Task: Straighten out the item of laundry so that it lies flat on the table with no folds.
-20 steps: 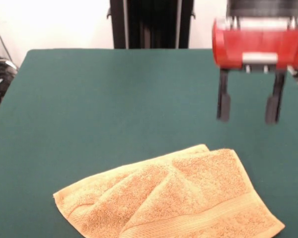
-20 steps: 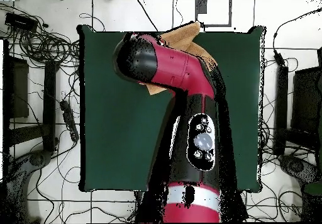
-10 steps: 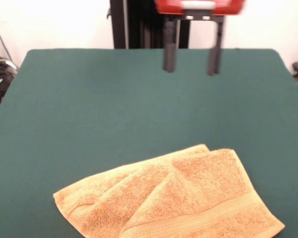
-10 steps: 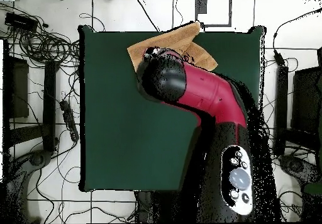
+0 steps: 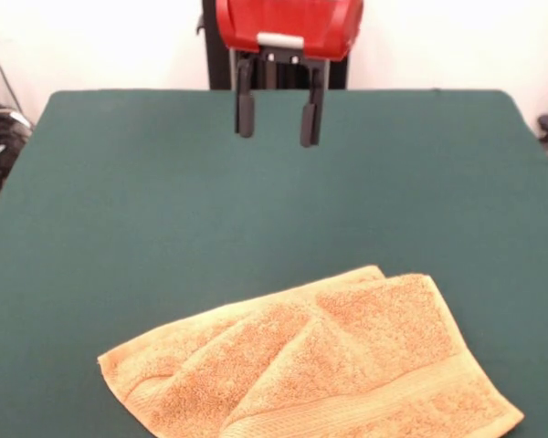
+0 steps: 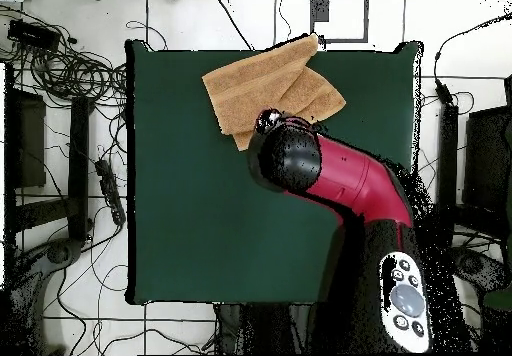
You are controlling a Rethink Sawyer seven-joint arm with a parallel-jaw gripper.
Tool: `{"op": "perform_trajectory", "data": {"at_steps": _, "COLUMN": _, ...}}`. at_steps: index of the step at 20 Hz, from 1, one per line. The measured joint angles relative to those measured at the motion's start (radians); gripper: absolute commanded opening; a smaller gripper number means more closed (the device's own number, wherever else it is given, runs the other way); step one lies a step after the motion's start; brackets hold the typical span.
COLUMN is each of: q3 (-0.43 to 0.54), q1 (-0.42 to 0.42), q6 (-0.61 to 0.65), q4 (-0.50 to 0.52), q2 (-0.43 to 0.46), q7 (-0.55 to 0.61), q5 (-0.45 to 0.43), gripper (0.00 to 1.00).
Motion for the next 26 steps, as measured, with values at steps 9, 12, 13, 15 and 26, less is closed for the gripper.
{"op": "perform_trajectory", "data": {"at_steps": 9, "q3": 0.059, "q1": -0.014, "q6": -0.129, "q4": 0.053, "q2": 0.037, "q7": 0.000, "q5": -0.073, "gripper": 1.00}}
{"op": "perform_trajectory", "data": {"at_steps": 12, "q3": 0.078, "q1": -0.016, "q6": -0.151, "q4": 0.054, "q2": 0.061, "q7": 0.000, "q5": -0.085, "gripper": 1.00}}
{"op": "perform_trajectory", "data": {"at_steps": 13, "q3": 0.087, "q1": -0.015, "q6": -0.161, "q4": 0.054, "q2": 0.073, "q7": 0.000, "q5": -0.091, "gripper": 1.00}}
{"op": "perform_trajectory", "data": {"at_steps": 15, "q3": 0.095, "q1": -0.015, "q6": -0.169, "q4": 0.054, "q2": 0.085, "q7": 0.000, "q5": -0.095, "gripper": 1.00}}
{"op": "perform_trajectory", "data": {"at_steps": 26, "q3": 0.193, "q1": -0.070, "q6": -0.236, "q4": 0.055, "q2": 0.185, "q7": 0.000, "q5": -0.101, "gripper": 1.00}}
